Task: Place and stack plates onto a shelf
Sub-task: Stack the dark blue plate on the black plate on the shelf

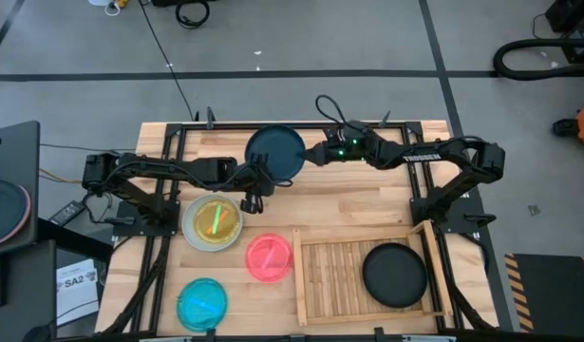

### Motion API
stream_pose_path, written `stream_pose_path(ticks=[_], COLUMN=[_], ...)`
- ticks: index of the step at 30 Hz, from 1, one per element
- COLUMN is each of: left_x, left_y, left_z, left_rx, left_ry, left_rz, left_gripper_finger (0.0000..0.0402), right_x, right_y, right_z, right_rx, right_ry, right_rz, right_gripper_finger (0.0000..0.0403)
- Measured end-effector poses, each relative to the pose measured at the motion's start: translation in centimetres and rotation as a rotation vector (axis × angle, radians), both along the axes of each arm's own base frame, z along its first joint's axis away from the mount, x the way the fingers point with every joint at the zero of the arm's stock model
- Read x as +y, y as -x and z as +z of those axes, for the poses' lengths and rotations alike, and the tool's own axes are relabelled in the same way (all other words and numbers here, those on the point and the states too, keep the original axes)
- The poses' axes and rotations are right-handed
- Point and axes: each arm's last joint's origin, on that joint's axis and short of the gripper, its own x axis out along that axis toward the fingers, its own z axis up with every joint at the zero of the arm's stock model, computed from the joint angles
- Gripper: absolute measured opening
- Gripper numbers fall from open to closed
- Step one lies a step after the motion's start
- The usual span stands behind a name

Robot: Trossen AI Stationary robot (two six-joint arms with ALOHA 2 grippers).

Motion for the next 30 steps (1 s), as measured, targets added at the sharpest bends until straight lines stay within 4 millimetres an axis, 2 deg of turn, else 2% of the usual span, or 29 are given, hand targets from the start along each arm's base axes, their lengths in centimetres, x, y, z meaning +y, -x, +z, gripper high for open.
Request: stream_pose_path(ticks=[4, 7, 16, 20, 30], left_x=[0.0, 0.0, 0.0, 0.0, 0.0], left_y=[0.0, 0.0, 0.0, 0.0, 0.0], left_z=[0.0, 0.0, 0.0, 0.0, 0.0], left_rx=[-0.005, -0.005, -0.006, -0.006, -0.007], left_ry=[0.007, 0.007, 0.008, 0.008, 0.008], left_rz=[0.01, 0.01, 0.01, 0.01, 0.01], left_gripper_finger=[0.0017, 0.0017, 0.0017, 0.0017, 0.0017], right_x=[-0.8, -1.6, -3.8, -3.6, -2.2], right_y=[-0.4, -0.4, 0.9, 0.9, -0.6], right_z=[1.9, 2.6, 2.9, 2.6, 1.9], right_rx=[-0.029, 0.029, 0.43, 0.451, 0.428], right_ry=[0.034, 0.068, 0.237, 0.24, 0.247], right_rz=[0.018, 0.004, -0.209, -0.217, -0.159], right_gripper_finger=[0.0113, 0.0112, 0.0112, 0.0112, 0.0112])
